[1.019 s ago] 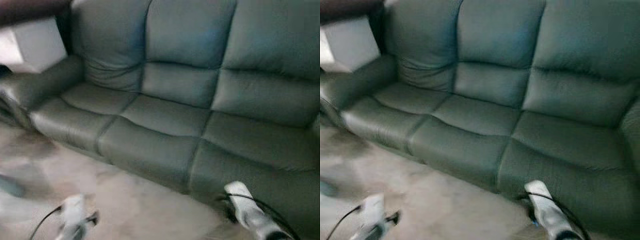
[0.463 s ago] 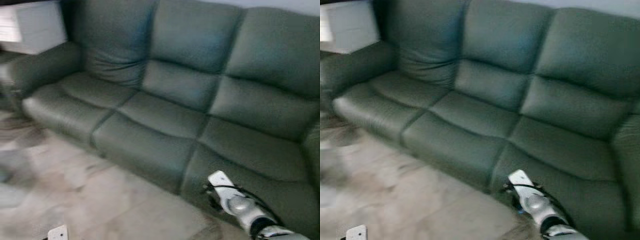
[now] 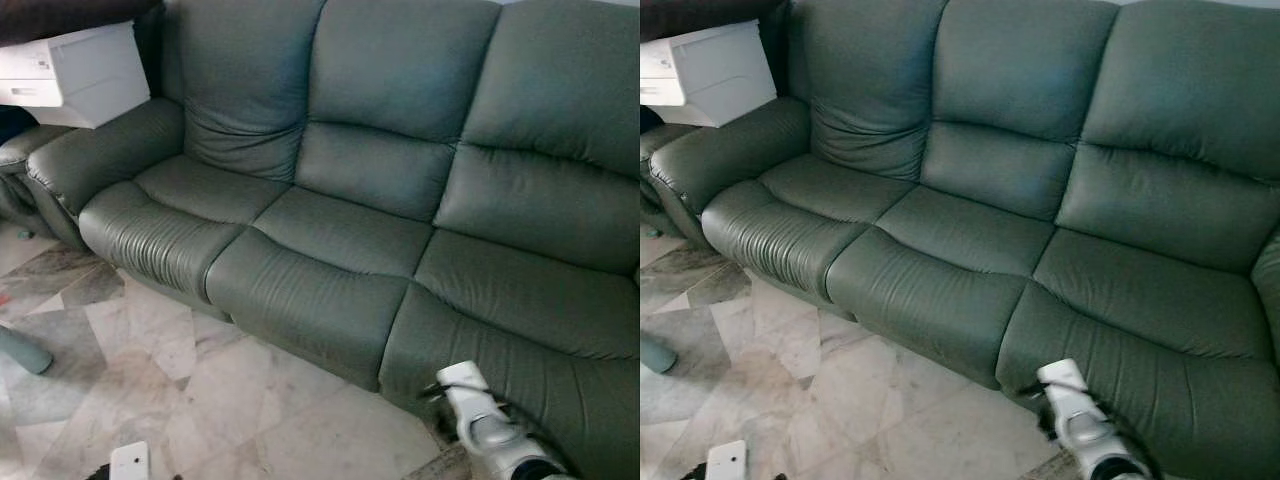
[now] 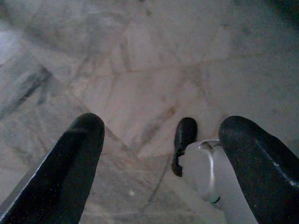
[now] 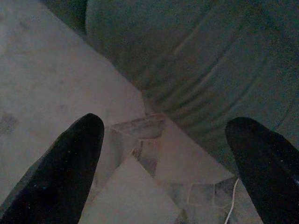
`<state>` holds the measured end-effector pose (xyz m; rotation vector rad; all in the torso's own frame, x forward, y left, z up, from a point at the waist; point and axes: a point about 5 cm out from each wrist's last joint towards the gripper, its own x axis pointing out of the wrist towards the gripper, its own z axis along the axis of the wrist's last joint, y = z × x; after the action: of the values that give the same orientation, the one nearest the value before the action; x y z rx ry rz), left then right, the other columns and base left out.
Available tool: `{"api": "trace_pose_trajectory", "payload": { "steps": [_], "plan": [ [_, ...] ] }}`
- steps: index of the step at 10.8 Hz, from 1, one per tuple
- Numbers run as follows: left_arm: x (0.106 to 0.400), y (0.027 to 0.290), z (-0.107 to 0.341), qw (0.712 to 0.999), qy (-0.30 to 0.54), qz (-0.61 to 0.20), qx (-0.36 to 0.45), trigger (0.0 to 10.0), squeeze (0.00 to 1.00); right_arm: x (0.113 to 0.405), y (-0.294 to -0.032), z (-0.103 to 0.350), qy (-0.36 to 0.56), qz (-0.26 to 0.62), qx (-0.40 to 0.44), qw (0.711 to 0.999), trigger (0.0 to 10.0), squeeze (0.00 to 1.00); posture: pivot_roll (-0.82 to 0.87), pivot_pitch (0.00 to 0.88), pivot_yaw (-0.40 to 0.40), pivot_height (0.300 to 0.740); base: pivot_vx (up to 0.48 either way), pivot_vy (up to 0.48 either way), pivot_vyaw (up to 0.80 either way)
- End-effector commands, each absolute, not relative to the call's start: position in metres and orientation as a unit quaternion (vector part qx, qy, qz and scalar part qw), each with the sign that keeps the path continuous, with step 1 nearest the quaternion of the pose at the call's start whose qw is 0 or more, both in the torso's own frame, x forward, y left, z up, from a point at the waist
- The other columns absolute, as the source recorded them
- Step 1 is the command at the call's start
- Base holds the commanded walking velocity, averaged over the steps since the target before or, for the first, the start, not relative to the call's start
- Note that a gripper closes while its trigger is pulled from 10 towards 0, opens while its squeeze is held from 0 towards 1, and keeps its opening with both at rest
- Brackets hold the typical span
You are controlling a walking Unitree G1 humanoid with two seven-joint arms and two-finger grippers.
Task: Move the pillow to the sofa
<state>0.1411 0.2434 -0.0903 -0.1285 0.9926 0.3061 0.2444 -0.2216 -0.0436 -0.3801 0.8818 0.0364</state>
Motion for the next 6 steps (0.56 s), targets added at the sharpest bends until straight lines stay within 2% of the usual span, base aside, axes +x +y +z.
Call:
{"api": "trace_pose_trajectory", "payload": {
  "steps": [1,3,4,6],
  "plan": [
    [0.155,0.246,-0.084,0.879,0.456,0.130,-0.049,10.0,0.00,0.252,-0.220,-0.038,0.404,0.016,-0.170,0.898,10.0,0.00,-0.12,0.000,0.042,0.740,0.000,0.000,0.00],
    [0.198,0.246,-0.061,0.915,0.401,0.023,0.036,10.0,0.00,0.276,-0.223,-0.016,0.333,-0.018,-0.095,0.938,10.0,0.00,-0.12,0.000,0.040,0.740,0.000,0.000,0.00],
    [0.208,0.239,-0.053,0.931,0.364,-0.010,0.036,10.0,0.00,0.282,-0.226,-0.008,0.302,-0.012,-0.076,0.950,10.0,0.00,-0.13,0.000,0.052,0.740,0.000,0.000,0.00],
    [0.201,0.232,-0.033,0.962,0.271,-0.024,0.031,10.0,0.00,0.275,-0.238,-0.001,0.251,0.008,-0.086,0.964,10.0,0.00,-0.16,0.000,0.062,0.740,0.000,0.000,0.00]
  ]
}}
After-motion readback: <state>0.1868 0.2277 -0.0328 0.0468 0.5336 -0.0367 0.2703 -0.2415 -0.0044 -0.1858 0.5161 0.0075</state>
